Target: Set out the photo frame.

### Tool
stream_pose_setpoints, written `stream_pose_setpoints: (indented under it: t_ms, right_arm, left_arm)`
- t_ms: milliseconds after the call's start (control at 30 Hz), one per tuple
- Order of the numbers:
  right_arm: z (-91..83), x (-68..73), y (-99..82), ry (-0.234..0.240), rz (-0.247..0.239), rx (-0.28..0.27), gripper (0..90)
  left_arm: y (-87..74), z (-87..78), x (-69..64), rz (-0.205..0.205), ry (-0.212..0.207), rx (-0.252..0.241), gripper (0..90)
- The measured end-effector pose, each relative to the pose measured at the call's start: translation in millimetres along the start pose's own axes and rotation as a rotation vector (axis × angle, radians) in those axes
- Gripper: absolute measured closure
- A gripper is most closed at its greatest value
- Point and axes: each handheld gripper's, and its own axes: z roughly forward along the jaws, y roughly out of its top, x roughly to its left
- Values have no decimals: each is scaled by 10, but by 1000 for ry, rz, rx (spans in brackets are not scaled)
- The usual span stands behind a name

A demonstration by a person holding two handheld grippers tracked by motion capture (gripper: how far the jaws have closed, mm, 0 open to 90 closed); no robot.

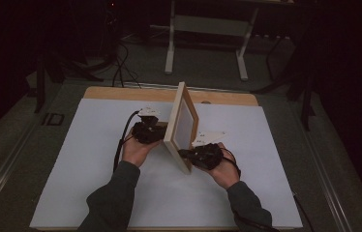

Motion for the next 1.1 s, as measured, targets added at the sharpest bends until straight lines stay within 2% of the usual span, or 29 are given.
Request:
stream_pose_setpoints:
  t_ms: [333,467,667,867,1100]
  right_arm:
    - [54,19,38,6,1,-1,900]
    - [67,31,48,7,-1,-3,900]
    - [64,30,48,4,-11,4,894]
    - [48,6,20,-3,-8,13,865]
    - [1,-32,-41,-17,3,20,820]
  left_arm:
    - [-14,-23,74,-9,-30,-7,900]
    - [-16,-52,72,9,-22,-10,899]
    - [-19,-116,93,9,-9,-5,829]
    - [-15,-240,149,-26,-11,-41,738]
    - [7,-379,138,-34,-3,-54,661]
